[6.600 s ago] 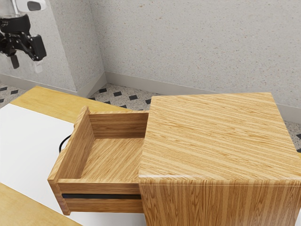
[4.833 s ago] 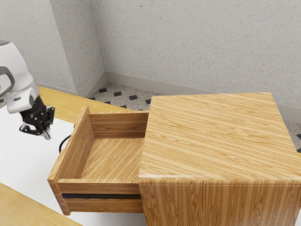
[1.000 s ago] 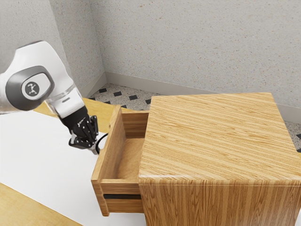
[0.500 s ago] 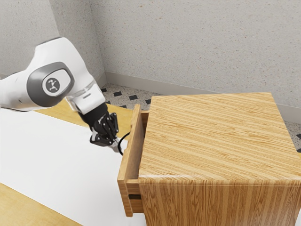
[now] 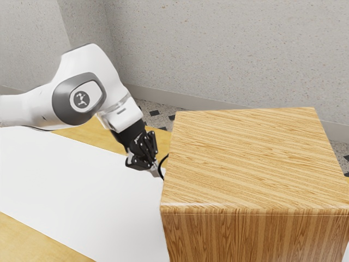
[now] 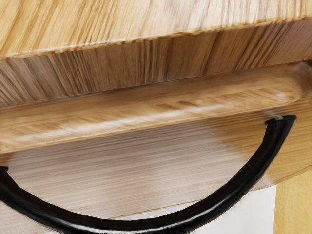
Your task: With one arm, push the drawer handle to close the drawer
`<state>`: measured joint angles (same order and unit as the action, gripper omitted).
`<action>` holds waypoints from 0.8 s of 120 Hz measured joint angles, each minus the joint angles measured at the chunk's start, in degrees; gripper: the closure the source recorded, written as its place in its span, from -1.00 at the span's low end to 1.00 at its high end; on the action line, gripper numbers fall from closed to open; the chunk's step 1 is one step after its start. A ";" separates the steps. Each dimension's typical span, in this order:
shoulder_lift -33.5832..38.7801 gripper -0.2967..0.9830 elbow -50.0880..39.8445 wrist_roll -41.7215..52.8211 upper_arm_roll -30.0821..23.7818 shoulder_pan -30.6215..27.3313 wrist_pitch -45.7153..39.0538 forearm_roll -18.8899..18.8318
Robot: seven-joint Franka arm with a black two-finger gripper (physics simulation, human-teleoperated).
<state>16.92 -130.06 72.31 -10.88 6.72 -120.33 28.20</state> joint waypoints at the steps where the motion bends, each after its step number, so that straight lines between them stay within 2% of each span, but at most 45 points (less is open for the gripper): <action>1: -0.03 0.69 0.04 -0.03 -0.05 0.01 -0.03 0.02; 39: -1.08 0.74 0.79 -0.94 -1.80 -1.76 -0.85 0.23; 44: -0.70 0.70 0.44 -1.03 -1.73 -1.65 -0.88 0.26; 56: 1.44 0.69 -1.29 -1.24 -1.07 -1.01 -0.83 0.35; 72: 5.48 0.69 -3.74 -1.48 2.49 -0.76 -0.23 -0.93; 81: 7.94 0.69 -4.55 -2.24 6.66 -0.10 0.23 -5.31; 88: 11.54 0.60 -4.13 -4.74 11.76 2.60 1.65 -12.71; 96: 15.27 0.37 -2.44 -9.08 22.24 8.83 4.71 -21.50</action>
<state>32.19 -132.50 63.22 11.36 15.55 -115.63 6.70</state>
